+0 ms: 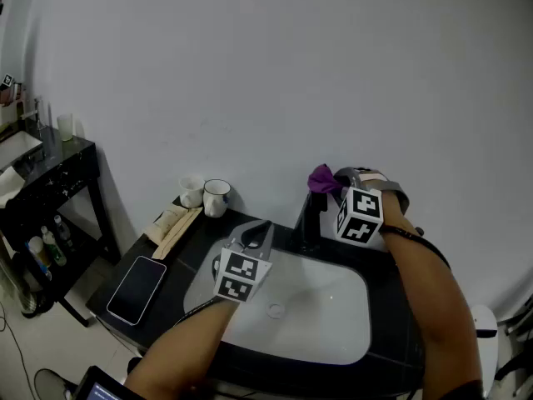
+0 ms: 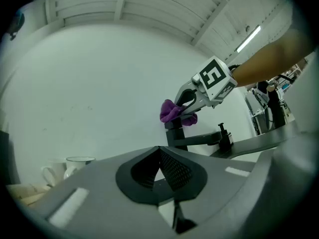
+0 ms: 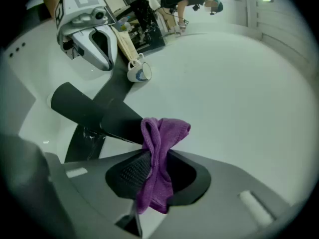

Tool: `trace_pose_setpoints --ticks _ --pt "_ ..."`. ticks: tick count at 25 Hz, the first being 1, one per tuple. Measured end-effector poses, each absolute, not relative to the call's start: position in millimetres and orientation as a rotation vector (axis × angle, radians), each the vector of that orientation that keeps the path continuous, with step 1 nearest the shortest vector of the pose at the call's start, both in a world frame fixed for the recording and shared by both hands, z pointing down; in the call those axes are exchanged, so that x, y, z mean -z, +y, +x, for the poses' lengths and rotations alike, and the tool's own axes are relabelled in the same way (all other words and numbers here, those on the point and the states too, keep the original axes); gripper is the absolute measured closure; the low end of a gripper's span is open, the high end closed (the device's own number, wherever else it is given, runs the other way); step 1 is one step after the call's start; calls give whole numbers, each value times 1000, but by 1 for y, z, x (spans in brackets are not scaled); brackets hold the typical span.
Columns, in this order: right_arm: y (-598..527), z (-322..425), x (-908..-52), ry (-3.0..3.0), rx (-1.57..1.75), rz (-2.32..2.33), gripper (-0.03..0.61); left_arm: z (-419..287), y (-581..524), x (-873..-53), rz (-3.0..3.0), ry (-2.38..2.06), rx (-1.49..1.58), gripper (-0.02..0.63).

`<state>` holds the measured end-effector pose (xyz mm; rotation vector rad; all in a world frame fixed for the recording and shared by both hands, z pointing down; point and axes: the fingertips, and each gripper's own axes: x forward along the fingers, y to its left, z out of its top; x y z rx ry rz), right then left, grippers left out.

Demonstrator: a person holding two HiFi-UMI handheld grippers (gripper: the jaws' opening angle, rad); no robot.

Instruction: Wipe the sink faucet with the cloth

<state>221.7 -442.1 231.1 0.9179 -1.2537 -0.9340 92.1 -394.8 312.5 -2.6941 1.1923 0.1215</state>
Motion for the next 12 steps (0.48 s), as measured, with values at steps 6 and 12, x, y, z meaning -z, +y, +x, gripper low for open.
trace_pose_setpoints --ticks 6,12 --pt "-412 199 -239 -1210 1031 796 479 92 -397 -316 -2698 1180 -90 597" --pt "-372 180 -240 -1218 1058 760 479 94 -394 -320 -2670 1152 -31 597"
